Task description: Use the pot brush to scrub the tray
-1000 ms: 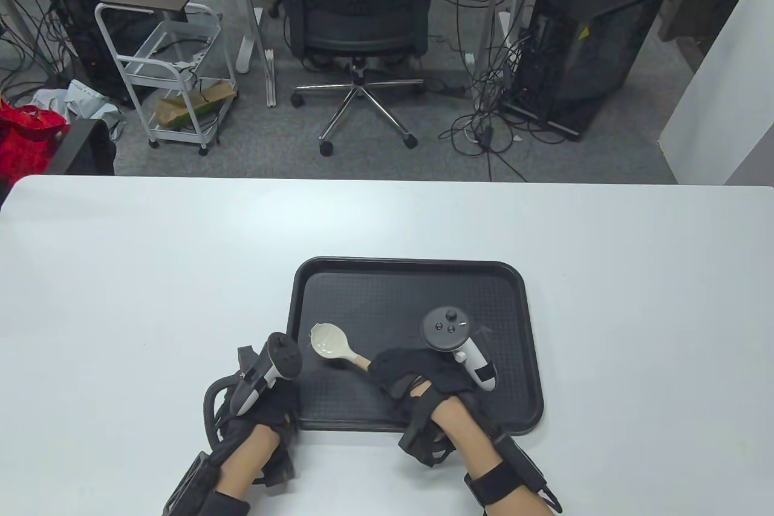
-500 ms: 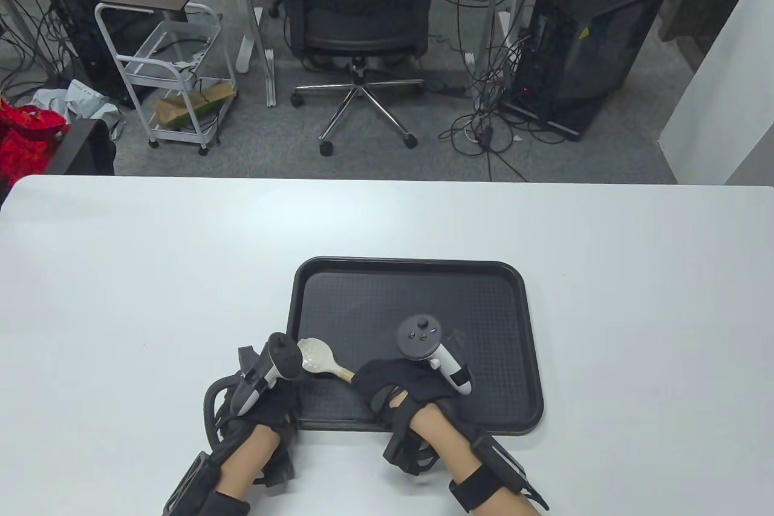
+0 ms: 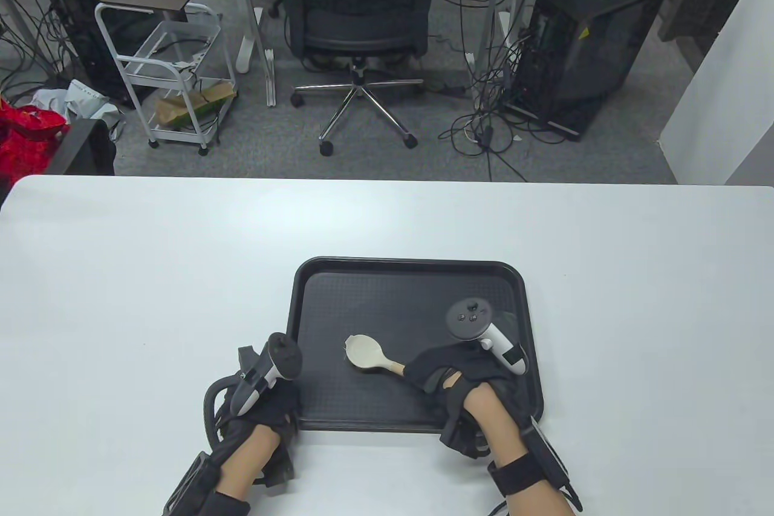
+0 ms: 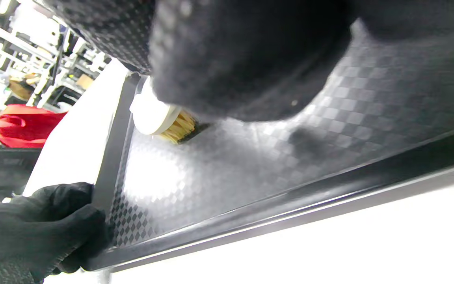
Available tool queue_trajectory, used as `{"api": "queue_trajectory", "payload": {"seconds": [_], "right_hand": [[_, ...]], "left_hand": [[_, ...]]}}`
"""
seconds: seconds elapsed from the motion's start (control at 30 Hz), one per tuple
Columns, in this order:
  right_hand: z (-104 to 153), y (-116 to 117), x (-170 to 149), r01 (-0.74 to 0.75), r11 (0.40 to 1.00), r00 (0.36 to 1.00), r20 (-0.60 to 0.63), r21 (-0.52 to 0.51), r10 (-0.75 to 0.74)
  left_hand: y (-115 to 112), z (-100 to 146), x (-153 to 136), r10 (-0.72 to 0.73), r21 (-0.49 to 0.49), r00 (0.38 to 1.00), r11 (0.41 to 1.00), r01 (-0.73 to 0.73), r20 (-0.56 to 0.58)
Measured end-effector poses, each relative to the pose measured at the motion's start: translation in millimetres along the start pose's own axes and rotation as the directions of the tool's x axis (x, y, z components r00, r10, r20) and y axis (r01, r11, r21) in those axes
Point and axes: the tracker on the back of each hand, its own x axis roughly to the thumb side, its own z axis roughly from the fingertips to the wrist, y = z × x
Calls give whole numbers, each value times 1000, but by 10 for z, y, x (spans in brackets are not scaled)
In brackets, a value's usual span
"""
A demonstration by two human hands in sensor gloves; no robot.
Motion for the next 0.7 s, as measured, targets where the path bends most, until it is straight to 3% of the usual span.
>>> {"api": "queue_trajectory", "payload": {"seconds": [0.33, 0.7], "right_hand": [[70, -312, -364, 36, 999, 998, -45, 26, -35], [271, -711, -894, 127, 991, 983, -126, -35, -130]], "left_hand": [[0, 2, 5, -7, 3, 1000, 1000, 7, -2], [-2, 4, 9, -9, 3, 1000, 1000, 9, -2]]}}
